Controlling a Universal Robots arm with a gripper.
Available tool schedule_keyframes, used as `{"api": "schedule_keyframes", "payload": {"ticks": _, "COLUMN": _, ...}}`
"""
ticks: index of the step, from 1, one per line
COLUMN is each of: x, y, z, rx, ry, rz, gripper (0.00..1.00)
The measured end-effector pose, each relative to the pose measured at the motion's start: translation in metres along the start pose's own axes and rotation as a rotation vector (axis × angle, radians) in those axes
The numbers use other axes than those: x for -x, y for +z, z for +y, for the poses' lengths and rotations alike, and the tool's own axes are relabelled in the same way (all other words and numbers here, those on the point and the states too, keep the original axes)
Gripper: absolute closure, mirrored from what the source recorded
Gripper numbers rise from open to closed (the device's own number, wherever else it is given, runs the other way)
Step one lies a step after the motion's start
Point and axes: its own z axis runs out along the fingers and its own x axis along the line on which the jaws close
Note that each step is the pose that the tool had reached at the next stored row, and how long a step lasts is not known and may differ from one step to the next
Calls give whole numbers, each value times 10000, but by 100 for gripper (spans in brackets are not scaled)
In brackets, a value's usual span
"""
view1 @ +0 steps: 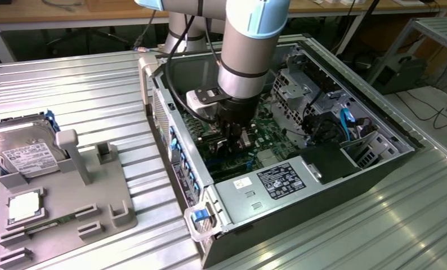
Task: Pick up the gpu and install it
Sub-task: 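Insert the gpu into the slot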
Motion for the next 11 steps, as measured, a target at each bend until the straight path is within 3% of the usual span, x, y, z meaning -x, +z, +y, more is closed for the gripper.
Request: {"api": "schedule_keyframes", "payload": {"ticks": 11, "x": 0, "y": 37, "z": 1, "rx": 0, "ry": 0, "rz": 0, "gripper": 72}}
